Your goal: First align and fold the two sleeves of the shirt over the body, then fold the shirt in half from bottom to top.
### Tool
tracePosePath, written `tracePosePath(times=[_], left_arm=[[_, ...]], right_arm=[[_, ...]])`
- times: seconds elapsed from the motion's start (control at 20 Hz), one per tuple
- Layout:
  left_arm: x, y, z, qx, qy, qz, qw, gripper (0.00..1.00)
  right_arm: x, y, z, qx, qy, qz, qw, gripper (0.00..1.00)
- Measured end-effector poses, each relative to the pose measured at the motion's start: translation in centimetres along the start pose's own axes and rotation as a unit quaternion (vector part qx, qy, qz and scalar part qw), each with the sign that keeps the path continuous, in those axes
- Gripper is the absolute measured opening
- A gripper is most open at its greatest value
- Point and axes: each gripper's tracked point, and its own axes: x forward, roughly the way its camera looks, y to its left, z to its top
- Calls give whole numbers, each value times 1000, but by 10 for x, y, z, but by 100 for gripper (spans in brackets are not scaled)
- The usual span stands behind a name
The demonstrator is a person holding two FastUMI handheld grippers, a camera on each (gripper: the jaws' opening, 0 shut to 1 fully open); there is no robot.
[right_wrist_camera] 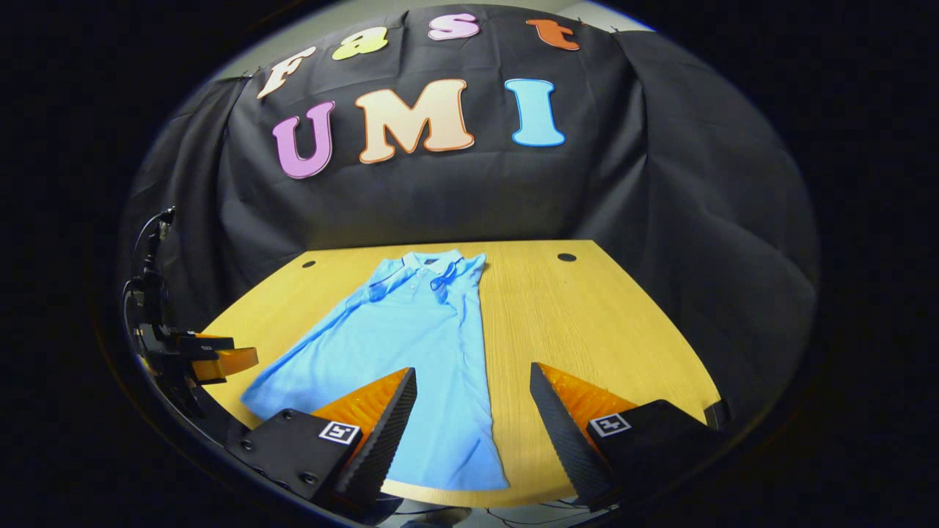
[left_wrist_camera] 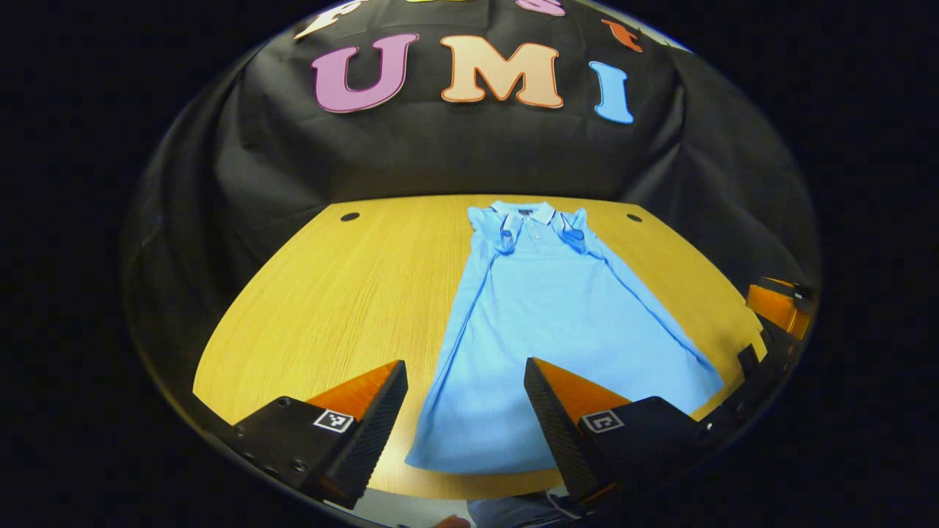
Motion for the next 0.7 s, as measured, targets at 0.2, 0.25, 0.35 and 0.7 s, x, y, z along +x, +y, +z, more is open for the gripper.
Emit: tracePosePath(times=[0.2,0.25,0.35,0.7], left_arm=[[8,5,-39,1,35,12,999,96],[8,5,-45,1,36,12,999,96],[13,6,-60,5,47,17,999,96],[16,3,-83,19,57,22,998,97]], right_arm=[[2,2,-43,-7,39,-10,999,98],[2,2,-51,-8,50,-12,999,98],[2,-2,-75,-10,69,-20,997,98],[3,-9,-117,-17,110,-35,993,98]])
